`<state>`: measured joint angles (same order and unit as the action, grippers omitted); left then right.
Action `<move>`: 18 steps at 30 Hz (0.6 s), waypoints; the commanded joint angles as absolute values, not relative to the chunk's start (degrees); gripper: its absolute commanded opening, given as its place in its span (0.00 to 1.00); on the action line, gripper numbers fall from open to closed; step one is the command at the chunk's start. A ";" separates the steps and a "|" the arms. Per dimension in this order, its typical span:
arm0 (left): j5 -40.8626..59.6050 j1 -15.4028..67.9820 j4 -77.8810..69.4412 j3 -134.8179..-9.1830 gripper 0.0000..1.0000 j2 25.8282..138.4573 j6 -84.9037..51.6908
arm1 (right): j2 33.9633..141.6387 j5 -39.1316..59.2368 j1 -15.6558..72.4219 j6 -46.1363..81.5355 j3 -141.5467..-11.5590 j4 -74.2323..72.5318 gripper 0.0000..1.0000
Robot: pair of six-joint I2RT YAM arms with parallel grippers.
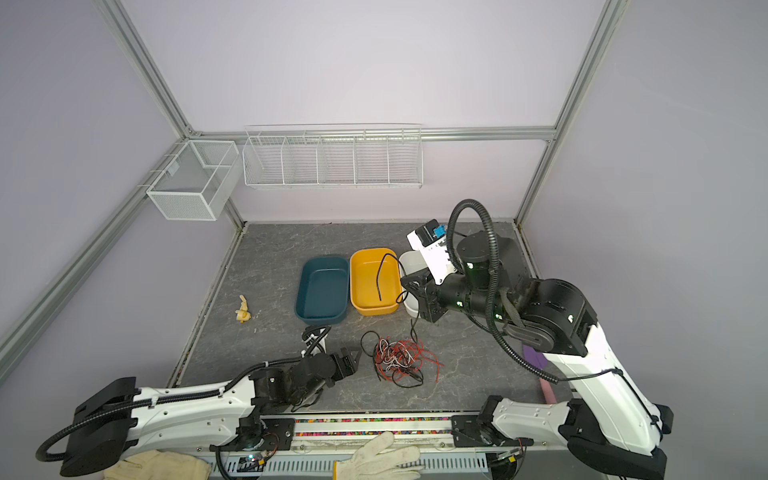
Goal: Untangle the cables
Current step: 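Lift the black cable with the right gripper toward the white tub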
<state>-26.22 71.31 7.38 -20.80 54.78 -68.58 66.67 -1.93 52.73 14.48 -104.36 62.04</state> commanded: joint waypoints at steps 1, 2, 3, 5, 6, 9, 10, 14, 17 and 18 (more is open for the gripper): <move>-32.94 71.39 19.75 -23.67 0.99 47.88 -65.15 | 67.40 -2.25 51.79 12.31 -102.85 59.16 0.07; -34.04 71.29 22.26 -24.44 1.00 45.44 -63.95 | 67.65 -1.83 51.55 12.28 -102.67 58.98 0.07; -35.08 70.99 25.42 -25.59 1.00 42.75 -62.64 | 67.92 -1.08 51.28 12.21 -102.58 58.63 0.07; -36.88 70.18 30.98 -28.28 0.99 37.97 -58.93 | 68.29 -0.27 50.85 12.26 -102.05 57.80 0.07; -37.71 69.73 33.57 -29.90 0.99 36.07 -56.95 | 68.46 0.07 50.50 12.45 -101.68 57.33 0.07; -42.01 68.83 41.06 -35.88 0.99 33.37 -52.35 | 69.09 1.90 49.77 13.24 -100.61 55.32 0.07; -44.65 68.82 43.89 -38.14 0.99 33.10 -51.50 | 69.33 2.97 49.51 13.22 -100.14 54.36 0.07; -49.30 68.39 46.14 -44.54 0.99 33.50 -40.32 | 69.96 2.21 48.69 13.38 -99.19 51.79 0.07; -49.03 67.36 44.59 -48.07 0.99 36.20 -30.74 | 69.83 0.33 46.62 13.41 -97.63 50.44 0.07; -48.85 66.60 43.61 -48.81 0.99 37.34 -27.82 | 69.79 0.21 45.60 13.78 -96.95 49.95 0.07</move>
